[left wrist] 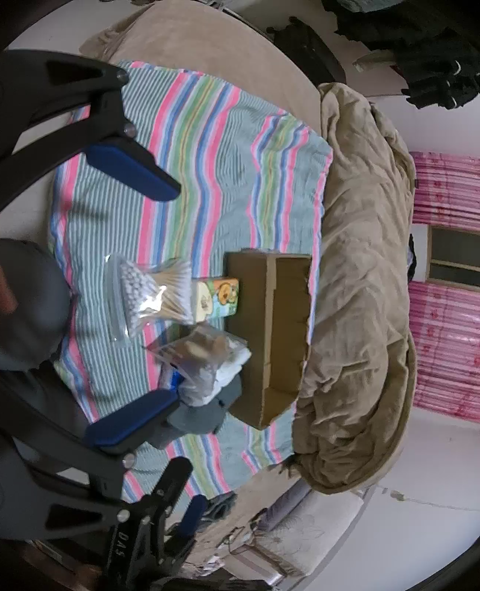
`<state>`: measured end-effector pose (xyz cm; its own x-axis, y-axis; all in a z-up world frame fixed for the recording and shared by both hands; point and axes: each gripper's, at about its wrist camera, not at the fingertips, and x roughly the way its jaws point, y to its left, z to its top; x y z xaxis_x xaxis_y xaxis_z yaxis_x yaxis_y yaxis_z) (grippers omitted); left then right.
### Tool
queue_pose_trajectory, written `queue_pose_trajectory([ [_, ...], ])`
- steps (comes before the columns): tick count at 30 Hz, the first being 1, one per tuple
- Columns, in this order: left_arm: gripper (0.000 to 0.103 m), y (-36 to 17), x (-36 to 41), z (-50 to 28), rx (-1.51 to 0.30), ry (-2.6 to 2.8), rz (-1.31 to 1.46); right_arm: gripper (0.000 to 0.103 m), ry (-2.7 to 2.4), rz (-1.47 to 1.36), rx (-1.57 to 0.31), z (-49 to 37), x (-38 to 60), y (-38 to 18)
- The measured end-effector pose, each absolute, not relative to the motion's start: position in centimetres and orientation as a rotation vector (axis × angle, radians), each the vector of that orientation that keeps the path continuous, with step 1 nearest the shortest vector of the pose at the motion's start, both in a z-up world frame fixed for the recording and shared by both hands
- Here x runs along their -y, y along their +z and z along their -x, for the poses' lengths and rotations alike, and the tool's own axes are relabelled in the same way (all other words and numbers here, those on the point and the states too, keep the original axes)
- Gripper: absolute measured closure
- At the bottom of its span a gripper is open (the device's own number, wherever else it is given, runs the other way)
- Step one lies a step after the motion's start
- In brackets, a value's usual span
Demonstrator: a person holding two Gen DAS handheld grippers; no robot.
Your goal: Organize objects
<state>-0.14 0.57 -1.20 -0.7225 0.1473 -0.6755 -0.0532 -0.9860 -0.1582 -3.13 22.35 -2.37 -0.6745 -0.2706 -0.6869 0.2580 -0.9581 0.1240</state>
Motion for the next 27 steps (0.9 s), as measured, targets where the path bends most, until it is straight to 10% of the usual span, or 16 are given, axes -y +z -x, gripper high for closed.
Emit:
queue_pose_trajectory([
  [27,0.001,-0.25,-0.61,-0.4,0.196,2.817,1.074,0.001,-2.658,-1.095,0.019,3.1,-22.71,-2.04],
])
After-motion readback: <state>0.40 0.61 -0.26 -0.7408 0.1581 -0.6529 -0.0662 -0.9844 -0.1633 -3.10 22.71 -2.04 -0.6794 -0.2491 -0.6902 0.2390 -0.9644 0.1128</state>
